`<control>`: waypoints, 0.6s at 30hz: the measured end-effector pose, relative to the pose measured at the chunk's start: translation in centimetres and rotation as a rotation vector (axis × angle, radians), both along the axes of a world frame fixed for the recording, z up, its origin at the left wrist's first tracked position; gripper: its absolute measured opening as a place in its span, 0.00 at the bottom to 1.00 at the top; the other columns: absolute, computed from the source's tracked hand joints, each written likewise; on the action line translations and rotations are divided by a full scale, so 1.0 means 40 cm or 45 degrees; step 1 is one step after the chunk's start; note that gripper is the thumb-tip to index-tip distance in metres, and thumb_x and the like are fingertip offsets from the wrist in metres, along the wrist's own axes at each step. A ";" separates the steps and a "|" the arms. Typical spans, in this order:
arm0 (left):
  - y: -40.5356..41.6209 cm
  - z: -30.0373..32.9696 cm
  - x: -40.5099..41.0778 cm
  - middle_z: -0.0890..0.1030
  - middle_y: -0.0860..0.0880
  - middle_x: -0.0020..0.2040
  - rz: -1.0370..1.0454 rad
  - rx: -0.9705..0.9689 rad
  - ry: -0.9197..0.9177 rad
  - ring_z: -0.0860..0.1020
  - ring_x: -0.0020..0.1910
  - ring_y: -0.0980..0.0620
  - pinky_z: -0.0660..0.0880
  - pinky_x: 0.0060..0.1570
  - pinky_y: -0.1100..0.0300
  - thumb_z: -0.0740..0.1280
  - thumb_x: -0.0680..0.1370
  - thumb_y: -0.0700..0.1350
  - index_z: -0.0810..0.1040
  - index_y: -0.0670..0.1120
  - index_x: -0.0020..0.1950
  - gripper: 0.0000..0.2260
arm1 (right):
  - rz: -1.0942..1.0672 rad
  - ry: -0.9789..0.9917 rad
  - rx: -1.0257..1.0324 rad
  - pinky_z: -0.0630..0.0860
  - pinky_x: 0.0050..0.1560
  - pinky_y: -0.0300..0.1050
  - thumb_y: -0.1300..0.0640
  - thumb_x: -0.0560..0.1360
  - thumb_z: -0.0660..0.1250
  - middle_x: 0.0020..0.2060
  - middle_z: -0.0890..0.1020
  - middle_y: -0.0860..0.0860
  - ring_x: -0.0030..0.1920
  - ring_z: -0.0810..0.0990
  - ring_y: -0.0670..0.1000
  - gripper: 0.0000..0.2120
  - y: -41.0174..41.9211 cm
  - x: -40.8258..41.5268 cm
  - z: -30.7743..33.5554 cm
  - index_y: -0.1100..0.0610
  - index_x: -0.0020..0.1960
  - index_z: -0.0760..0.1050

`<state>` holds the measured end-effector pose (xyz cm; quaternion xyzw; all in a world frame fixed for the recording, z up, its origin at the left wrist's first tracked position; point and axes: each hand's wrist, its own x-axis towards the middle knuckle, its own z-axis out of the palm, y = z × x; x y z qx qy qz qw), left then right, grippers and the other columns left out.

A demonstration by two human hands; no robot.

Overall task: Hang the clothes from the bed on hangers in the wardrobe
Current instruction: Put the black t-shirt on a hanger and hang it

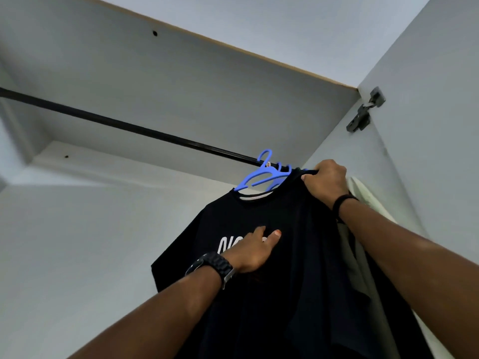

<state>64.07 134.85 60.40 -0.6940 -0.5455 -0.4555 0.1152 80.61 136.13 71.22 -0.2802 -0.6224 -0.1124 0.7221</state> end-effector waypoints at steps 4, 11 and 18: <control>0.101 0.015 -0.058 0.66 0.46 0.74 -0.057 -0.046 0.074 0.65 0.72 0.48 0.60 0.70 0.56 0.48 0.82 0.61 0.58 0.46 0.77 0.29 | -0.067 0.103 0.030 0.70 0.42 0.44 0.62 0.75 0.65 0.45 0.76 0.60 0.42 0.75 0.59 0.08 0.062 -0.051 0.050 0.68 0.46 0.74; 0.238 0.018 -0.129 0.63 0.46 0.76 -0.151 -0.016 0.070 0.63 0.74 0.47 0.58 0.70 0.58 0.50 0.82 0.59 0.55 0.47 0.78 0.27 | -0.183 0.165 0.098 0.71 0.45 0.45 0.62 0.74 0.66 0.51 0.77 0.64 0.50 0.78 0.64 0.06 0.138 -0.116 0.095 0.63 0.43 0.69; 0.322 -0.002 -0.147 0.67 0.46 0.74 -0.191 -0.043 0.103 0.67 0.71 0.48 0.60 0.66 0.61 0.52 0.82 0.59 0.56 0.49 0.77 0.26 | -0.334 -0.004 0.088 0.73 0.45 0.46 0.63 0.74 0.65 0.54 0.77 0.64 0.45 0.76 0.61 0.04 0.184 -0.161 0.111 0.63 0.47 0.73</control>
